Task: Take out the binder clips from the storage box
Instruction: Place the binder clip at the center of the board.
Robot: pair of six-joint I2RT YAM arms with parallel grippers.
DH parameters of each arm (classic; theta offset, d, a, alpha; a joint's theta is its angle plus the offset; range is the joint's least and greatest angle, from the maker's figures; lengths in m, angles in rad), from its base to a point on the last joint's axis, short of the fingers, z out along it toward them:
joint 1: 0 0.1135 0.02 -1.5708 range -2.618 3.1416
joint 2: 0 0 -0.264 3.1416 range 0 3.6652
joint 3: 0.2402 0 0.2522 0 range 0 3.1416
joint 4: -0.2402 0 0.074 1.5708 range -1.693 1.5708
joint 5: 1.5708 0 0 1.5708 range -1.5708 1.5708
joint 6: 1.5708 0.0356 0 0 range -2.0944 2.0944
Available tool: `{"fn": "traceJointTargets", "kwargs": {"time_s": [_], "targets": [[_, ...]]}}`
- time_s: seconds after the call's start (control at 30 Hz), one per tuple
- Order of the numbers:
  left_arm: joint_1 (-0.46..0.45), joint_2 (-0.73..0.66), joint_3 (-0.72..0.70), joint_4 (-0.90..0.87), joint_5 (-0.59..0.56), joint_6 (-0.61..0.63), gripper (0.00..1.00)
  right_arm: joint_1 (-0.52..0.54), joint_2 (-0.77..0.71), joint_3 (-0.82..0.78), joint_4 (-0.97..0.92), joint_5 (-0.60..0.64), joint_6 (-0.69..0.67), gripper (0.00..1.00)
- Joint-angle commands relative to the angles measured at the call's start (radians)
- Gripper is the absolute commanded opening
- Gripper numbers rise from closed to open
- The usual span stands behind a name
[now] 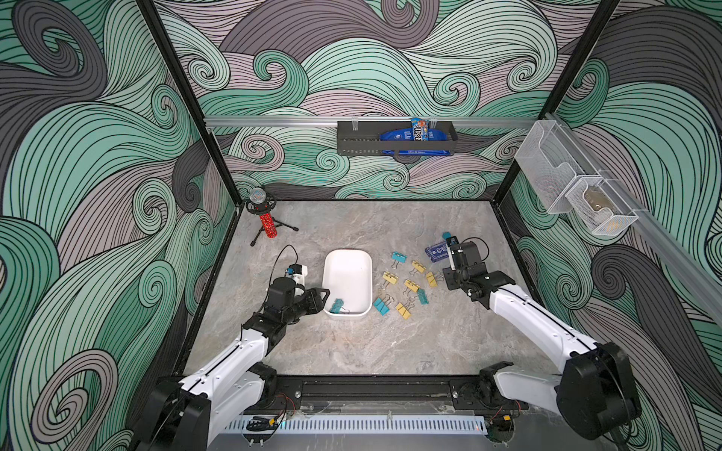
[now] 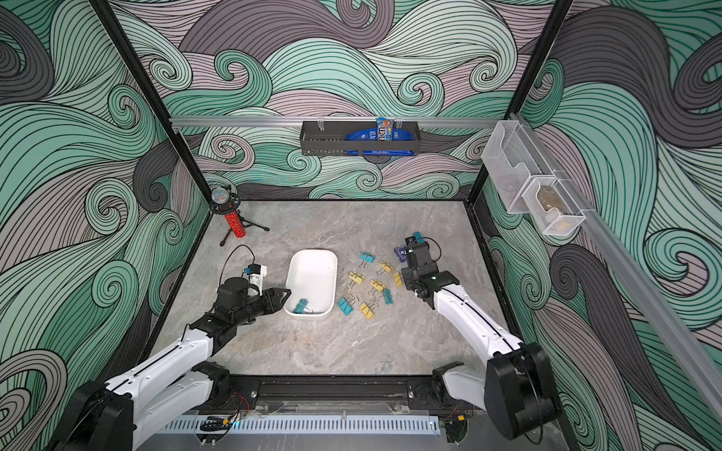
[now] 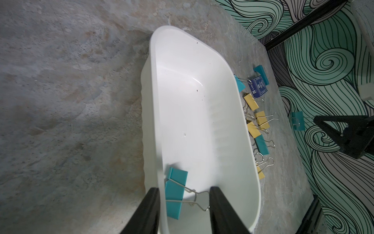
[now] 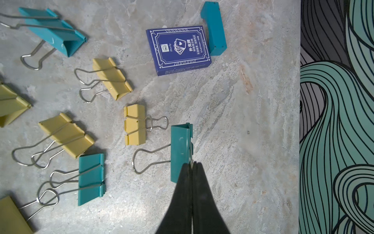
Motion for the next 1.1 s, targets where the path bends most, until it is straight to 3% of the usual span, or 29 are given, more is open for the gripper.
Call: {"fn": "traceJointTargets", "kwargs": {"time_s": [0.0,0.4,0.6,1.07], "targets": [[-0.007,-0.011,-0.006,0.029,0.014,0.012,0.44,0.014,-0.014,-0.001,0.002,0.021,-0.029,0.00],[-0.007,-0.005,-0.012,0.049,0.019,0.006,0.43,0.057,0.000,0.020,0.039,0.084,-0.170,0.00],[-0.006,-0.013,-0.020,0.057,0.021,0.001,0.43,0.102,-0.025,-0.046,0.040,0.143,-0.286,0.00],[-0.006,-0.012,-0.029,0.074,0.033,-0.002,0.43,0.127,0.041,-0.104,0.043,0.106,-0.288,0.00]]}}
